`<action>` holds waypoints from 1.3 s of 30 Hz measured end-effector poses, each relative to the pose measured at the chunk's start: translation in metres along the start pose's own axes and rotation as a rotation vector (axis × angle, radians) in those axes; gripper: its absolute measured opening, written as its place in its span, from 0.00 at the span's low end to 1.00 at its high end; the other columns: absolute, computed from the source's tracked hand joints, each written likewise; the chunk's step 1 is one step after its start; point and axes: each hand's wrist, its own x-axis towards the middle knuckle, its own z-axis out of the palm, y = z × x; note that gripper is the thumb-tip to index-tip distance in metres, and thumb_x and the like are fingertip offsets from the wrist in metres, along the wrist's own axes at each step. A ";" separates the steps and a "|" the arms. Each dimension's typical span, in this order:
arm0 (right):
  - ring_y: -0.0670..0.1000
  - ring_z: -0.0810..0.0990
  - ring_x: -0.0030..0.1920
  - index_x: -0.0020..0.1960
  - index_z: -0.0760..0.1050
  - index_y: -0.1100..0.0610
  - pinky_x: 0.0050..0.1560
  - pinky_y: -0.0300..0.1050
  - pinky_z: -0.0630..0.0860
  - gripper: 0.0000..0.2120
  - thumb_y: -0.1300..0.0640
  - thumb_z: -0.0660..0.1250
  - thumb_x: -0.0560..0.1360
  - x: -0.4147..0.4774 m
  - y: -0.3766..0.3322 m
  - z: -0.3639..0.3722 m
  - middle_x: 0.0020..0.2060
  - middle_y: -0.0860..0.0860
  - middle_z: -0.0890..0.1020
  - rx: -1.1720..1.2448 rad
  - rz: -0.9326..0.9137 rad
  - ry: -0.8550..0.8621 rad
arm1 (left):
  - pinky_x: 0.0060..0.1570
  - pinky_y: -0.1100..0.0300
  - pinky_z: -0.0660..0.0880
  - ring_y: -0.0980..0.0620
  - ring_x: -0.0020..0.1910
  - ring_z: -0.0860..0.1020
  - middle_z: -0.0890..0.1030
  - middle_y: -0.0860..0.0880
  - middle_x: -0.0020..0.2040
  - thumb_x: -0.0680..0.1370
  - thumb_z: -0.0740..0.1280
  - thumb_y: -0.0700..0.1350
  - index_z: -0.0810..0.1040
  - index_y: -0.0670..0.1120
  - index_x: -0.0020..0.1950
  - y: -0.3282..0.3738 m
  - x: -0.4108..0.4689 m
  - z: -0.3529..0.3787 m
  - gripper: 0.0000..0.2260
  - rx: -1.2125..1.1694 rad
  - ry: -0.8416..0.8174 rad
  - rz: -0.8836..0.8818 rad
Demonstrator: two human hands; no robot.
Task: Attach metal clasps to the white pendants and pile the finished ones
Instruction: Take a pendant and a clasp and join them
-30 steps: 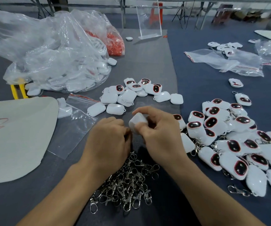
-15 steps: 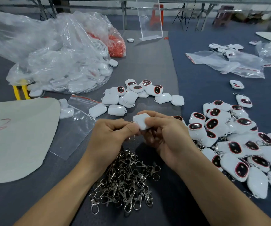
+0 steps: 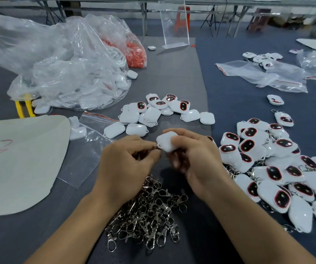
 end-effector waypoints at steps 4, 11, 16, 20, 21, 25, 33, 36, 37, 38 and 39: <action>0.49 0.68 0.27 0.45 0.87 0.57 0.27 0.39 0.63 0.13 0.66 0.64 0.75 0.001 0.001 -0.003 0.34 0.56 0.80 0.107 0.115 -0.075 | 0.34 0.63 0.70 0.58 0.31 0.74 0.79 0.51 0.31 0.68 0.75 0.48 0.87 0.58 0.38 0.005 0.002 0.003 0.04 -0.316 -0.029 -0.171; 0.43 0.74 0.29 0.49 0.84 0.48 0.29 0.39 0.70 0.10 0.61 0.70 0.73 -0.007 0.011 0.001 0.31 0.47 0.81 -0.549 -0.430 0.028 | 0.37 0.53 0.67 0.49 0.33 0.70 0.73 0.50 0.30 0.70 0.69 0.45 0.79 0.44 0.30 -0.001 -0.002 0.002 0.09 0.422 -0.167 0.199; 0.43 0.78 0.34 0.49 0.85 0.48 0.34 0.40 0.74 0.11 0.58 0.68 0.71 -0.002 0.003 -0.003 0.35 0.46 0.85 -0.443 -0.393 0.018 | 0.40 0.61 0.61 0.55 0.36 0.68 0.71 0.60 0.31 0.69 0.74 0.46 0.84 0.48 0.36 -0.005 0.000 -0.003 0.04 0.357 0.008 0.227; 0.44 0.77 0.34 0.37 0.86 0.52 0.32 0.41 0.73 0.10 0.59 0.65 0.66 0.007 -0.021 -0.027 0.32 0.48 0.83 -0.404 -0.344 0.212 | 0.47 0.57 0.66 0.59 0.34 0.68 0.70 0.62 0.30 0.68 0.80 0.44 0.85 0.52 0.36 -0.009 0.004 -0.003 0.06 0.346 0.040 0.120; 0.45 0.76 0.33 0.33 0.84 0.53 0.33 0.43 0.73 0.10 0.58 0.64 0.65 0.009 -0.026 -0.035 0.29 0.48 0.81 -0.486 -0.348 0.263 | 0.48 0.56 0.68 0.58 0.33 0.71 0.72 0.61 0.29 0.69 0.80 0.45 0.85 0.52 0.36 -0.011 0.004 -0.003 0.06 0.354 0.009 0.098; 0.47 0.62 0.24 0.27 0.71 0.60 0.28 0.43 0.64 0.13 0.55 0.65 0.67 0.012 -0.042 -0.062 0.18 0.47 0.64 -1.011 -0.339 0.311 | 0.42 0.58 0.74 0.60 0.35 0.77 0.80 0.60 0.33 0.69 0.76 0.59 0.85 0.59 0.39 -0.009 0.003 -0.006 0.06 0.277 -0.165 -0.066; 0.55 0.77 0.59 0.54 0.86 0.51 0.66 0.49 0.62 0.14 0.63 0.72 0.70 0.006 -0.027 -0.042 0.52 0.49 0.86 -1.443 -0.617 0.314 | 0.48 0.62 0.75 0.57 0.48 0.80 0.81 0.61 0.48 0.64 0.74 0.45 0.85 0.64 0.46 -0.004 0.011 -0.031 0.15 0.118 -0.721 -0.042; 0.53 0.73 0.64 0.63 0.82 0.54 0.69 0.46 0.62 0.23 0.69 0.67 0.71 0.008 -0.009 -0.010 0.59 0.49 0.84 -1.374 -0.695 0.112 | 0.50 0.61 0.75 0.59 0.47 0.81 0.82 0.62 0.47 0.68 0.76 0.43 0.86 0.63 0.43 -0.006 0.013 -0.029 0.14 0.130 -0.682 -0.033; 0.53 0.72 0.65 0.66 0.80 0.54 0.70 0.47 0.64 0.26 0.70 0.64 0.71 0.010 -0.005 0.002 0.62 0.49 0.83 -1.352 -0.703 0.026 | 0.50 0.63 0.75 0.60 0.46 0.81 0.83 0.62 0.46 0.68 0.77 0.42 0.86 0.62 0.41 -0.007 0.014 -0.029 0.13 0.123 -0.676 -0.036; 0.53 0.71 0.67 0.69 0.79 0.54 0.71 0.47 0.65 0.28 0.70 0.62 0.71 0.013 -0.002 0.012 0.64 0.50 0.82 -1.318 -0.694 -0.057 | 0.50 0.64 0.75 0.61 0.45 0.81 0.83 0.63 0.45 0.67 0.77 0.42 0.86 0.62 0.40 -0.008 0.014 -0.029 0.12 0.119 -0.673 -0.041; 0.53 0.70 0.69 0.71 0.76 0.53 0.72 0.46 0.64 0.29 0.70 0.61 0.72 0.018 0.000 0.022 0.66 0.51 0.80 -1.277 -0.654 -0.128 | 0.49 0.66 0.74 0.62 0.44 0.81 0.84 0.63 0.44 0.67 0.77 0.43 0.86 0.60 0.40 -0.009 0.014 -0.029 0.11 0.116 -0.666 -0.050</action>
